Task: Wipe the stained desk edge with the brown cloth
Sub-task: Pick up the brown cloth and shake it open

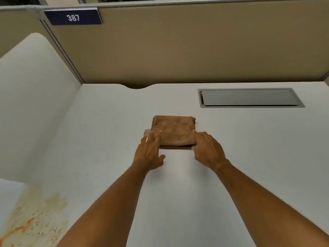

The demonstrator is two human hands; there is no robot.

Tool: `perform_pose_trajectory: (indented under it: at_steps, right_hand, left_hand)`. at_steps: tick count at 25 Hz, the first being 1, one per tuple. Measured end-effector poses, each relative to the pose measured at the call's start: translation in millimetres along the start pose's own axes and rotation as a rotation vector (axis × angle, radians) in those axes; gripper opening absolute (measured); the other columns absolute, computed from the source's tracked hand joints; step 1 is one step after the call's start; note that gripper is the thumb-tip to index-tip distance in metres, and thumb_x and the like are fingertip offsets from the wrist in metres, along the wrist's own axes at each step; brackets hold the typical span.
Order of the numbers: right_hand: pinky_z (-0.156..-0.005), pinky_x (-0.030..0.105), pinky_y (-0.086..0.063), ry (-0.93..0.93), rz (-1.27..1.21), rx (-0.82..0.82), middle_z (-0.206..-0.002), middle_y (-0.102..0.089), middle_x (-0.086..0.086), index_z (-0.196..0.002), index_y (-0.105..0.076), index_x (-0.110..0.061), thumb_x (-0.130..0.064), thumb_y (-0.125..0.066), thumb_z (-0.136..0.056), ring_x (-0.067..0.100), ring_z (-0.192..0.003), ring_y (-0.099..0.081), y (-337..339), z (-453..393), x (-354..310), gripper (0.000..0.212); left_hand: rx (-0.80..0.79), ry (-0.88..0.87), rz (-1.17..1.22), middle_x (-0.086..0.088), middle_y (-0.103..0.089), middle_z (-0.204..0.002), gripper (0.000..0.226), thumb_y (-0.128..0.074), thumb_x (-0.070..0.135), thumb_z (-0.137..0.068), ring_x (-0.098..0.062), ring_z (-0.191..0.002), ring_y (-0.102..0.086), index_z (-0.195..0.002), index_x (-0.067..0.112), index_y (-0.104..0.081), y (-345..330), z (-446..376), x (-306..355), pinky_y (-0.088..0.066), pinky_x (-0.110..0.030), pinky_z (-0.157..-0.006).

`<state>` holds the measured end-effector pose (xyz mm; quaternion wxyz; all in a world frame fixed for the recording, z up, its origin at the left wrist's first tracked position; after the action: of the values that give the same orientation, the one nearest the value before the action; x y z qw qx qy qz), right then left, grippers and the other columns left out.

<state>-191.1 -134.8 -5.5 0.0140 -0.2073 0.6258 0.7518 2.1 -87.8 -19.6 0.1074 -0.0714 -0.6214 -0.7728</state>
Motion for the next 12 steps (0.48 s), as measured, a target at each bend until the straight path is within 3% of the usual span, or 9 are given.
perform_pose_trajectory:
  at_steps: [2, 4, 7, 12]
  right_hand:
    - [-0.089, 0.037, -0.051, -0.068, -0.132, 0.007, -0.127, -0.055, 0.014, -0.138, -0.046, -0.011, -0.020, -0.059, -0.095, 0.032, -0.107, -0.060, -5.1, -9.0, 3.6, 0.047]
    - [-0.085, 0.036, -0.051, -0.113, -0.171, -0.007, -0.120, -0.054, 0.014, -0.131, -0.051, -0.008, -0.012, -0.060, -0.093, 0.033, -0.101, -0.061, -11.5, -15.9, 3.8, 0.039]
    - [-0.084, 0.036, -0.054, -0.128, -0.290, 0.042, -0.114, -0.060, 0.015, -0.117, -0.061, -0.002, -0.001, -0.059, -0.089, 0.032, -0.098, -0.063, -9.4, -26.3, 4.1, 0.028]
    - [-0.093, 0.040, -0.058, -0.143, -0.586, 0.156, -0.109, -0.073, 0.013, -0.109, -0.074, -0.006, 0.001, -0.063, -0.088, 0.030, -0.099, -0.069, 17.9, -39.5, 4.9, 0.025]
  left_hand:
    - [-0.023, 0.059, 0.040, -0.010, -0.010, -0.162, 0.089, -0.064, 0.037, -0.089, -0.037, -0.129, -0.044, -0.156, 0.027, -0.007, -3.3, -8.4, -9.0, -0.048, -0.047, -0.099]
    - [-0.047, 0.079, 0.037, -0.010, -0.020, -0.158, 0.075, -0.065, 0.028, -0.090, -0.035, -0.113, -0.056, -0.151, 0.026, -0.020, -8.6, -16.3, -15.4, -0.051, -0.043, -0.089]
    - [-0.057, 0.075, 0.037, -0.009, -0.031, -0.153, 0.060, -0.064, 0.020, -0.089, -0.036, -0.107, -0.060, -0.142, 0.023, -0.036, -10.1, -23.7, -17.8, -0.050, -0.041, -0.086]
    - [-0.046, 0.088, 0.100, -0.008, -0.039, -0.145, 0.062, -0.070, 0.025, -0.086, -0.031, -0.106, -0.060, -0.139, 0.026, -0.040, -6.2, -34.2, -25.5, -0.053, -0.040, -0.086]
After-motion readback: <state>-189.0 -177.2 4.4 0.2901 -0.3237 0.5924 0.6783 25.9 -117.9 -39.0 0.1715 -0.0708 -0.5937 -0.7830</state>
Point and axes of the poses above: each hand's wrist, its own z-axis away from the middle knuckle, its own y-axis out of the back of the hand, x = y × z, the point moved 9 cm from there along -z, towards the middle knuckle
